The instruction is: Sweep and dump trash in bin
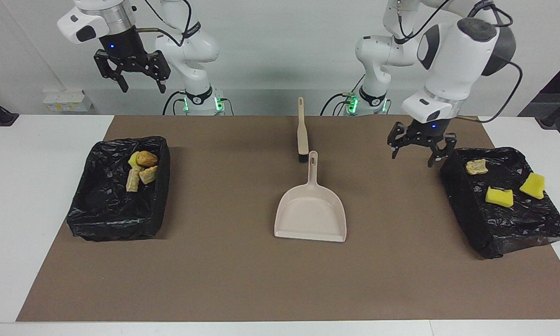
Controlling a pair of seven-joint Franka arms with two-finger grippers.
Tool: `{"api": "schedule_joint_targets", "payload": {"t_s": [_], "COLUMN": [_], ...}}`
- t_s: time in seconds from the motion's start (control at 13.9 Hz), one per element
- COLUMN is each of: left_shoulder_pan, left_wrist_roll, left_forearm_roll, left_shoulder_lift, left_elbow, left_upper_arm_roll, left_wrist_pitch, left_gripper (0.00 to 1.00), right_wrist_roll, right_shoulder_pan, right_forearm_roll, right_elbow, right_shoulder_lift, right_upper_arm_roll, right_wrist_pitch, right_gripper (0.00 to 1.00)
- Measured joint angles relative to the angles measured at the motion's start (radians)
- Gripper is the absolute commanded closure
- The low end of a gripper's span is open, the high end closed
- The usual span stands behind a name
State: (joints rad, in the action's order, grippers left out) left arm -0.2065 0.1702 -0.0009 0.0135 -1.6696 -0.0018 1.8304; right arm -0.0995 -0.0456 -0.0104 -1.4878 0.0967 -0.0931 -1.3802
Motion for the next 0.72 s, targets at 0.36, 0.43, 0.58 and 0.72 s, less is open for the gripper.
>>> {"api": "schedule_joint_targets", "payload": {"t_s": [0.36, 0.43, 0.58, 0.72], "left_shoulder_pan": [0.043, 0.046, 0.056, 0.066], "left_wrist_roll": [0.001, 0.001, 0.001, 0.001], "left_forearm_roll": [-0.032, -0.032, -0.032, -0.033], "left_shoulder_lift": [-0.004, -0.004, -0.001, 0.002], "left_elbow": [0.206, 0.234, 0.269, 0.283], "left_upper_arm_roll": [0.0, 0.001, 0.002, 0.002], "left_wrist_pitch": [-0.332, -0.379, -0.44, -0.46], "left_gripper": [0.0, 0.0, 0.0, 0.0], "right_wrist_roll": [0.0, 0.0, 0.0, 0.0], "right_shoulder_pan": [0.0, 0.0, 0.0, 0.0], "right_forearm_roll": [0.0, 0.0, 0.0, 0.0], "right_elbow": [0.0, 0.0, 0.0, 0.0], "right_shoulder_lift": [0.0, 0.0, 0.0, 0.0], "right_upper_arm_roll": [0.0, 0.0, 0.0, 0.0], "right_wrist_pitch": [0.0, 0.0, 0.0, 0.0], "right_gripper": [0.0, 0.0, 0.0, 0.0]}}
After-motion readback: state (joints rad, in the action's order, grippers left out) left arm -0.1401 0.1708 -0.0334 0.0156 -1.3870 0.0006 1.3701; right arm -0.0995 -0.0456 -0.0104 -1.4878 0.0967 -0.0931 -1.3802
